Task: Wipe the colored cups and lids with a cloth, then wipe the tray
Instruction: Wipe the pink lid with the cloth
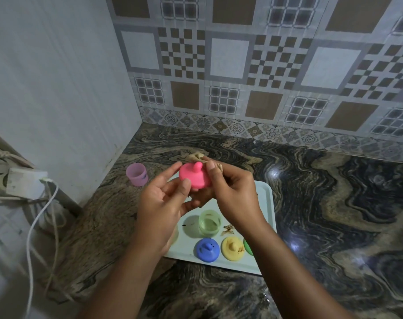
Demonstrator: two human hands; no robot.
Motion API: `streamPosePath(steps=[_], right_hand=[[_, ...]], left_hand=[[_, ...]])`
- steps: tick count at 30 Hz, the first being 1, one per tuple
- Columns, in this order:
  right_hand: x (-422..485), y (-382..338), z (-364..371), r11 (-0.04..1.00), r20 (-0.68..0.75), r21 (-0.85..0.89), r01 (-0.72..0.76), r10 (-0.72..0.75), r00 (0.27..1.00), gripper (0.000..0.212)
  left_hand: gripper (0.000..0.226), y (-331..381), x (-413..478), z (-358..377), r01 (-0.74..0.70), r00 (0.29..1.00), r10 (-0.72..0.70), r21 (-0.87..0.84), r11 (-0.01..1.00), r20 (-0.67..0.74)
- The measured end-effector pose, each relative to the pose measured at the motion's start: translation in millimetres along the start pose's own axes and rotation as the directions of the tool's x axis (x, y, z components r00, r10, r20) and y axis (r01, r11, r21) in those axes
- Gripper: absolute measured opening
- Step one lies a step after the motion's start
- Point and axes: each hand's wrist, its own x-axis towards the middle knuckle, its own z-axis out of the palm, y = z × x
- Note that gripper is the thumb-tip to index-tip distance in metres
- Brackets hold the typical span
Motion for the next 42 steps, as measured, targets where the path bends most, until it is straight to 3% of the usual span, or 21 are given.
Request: streamPosePath(steps=[4,14,21,24,26,31,34,37,42], right_hand=[[-11,2,1,0.995,-0.016,0.096,0.039,-0.037,0.999,0.02],[-2,10,-3,0.998,-0.024,0.046,0.03,-0.029,0.999,0.022],[0,8,11,0.995,0.04,0.083,-0.051,0.048,0.998,0.027],[-4,8,9,0.997,0.022,0.076,0.023,-0.025,0.999,0.027],[-8,8,10,0.996,0.046,0.043,0.079,-0.081,0.996,0.033],[-3,16,13,0.996,0.041,-0.047,0.076,-0.074,0.996,0.023],[-1,15,16,0.998,0.072,-0.052,0.032,-0.028,0.997,0.021],[0,17,22,0.999,0.067,-0.039,-0.01,0.013,0.998,0.022],[-1,19,26,0.999,0.07,-0.036,-0.039,0.042,0.997,0.022]], left_hand=[[0.035,5,4,-2,0.017,0.997,-0.022,-0.07,0.997,-0.072],[0.041,11,-1,-6,0.059,0.998,-0.059,-0.032,0.998,0.018],[0.053,-3,-1,5,-0.025,0.994,0.017,-0.069,0.997,-0.107],[0.043,-6,5,-3,-0.006,0.979,-0.009,-0.075,0.997,-0.202],[0.034,-5,8,-11,0.03,0.984,-0.044,-0.083,0.996,-0.172],[0.033,-2,5,-20,0.081,0.997,-0.082,-0.062,0.995,-0.001],[0.033,-4,4,-23,0.04,0.997,-0.037,0.039,0.998,-0.068],[0.029,-6,2,-23,-0.063,0.978,0.111,0.259,0.964,-0.175],[0.019,-9,-6,-29,-0.105,0.967,0.185,0.389,0.915,-0.175]])
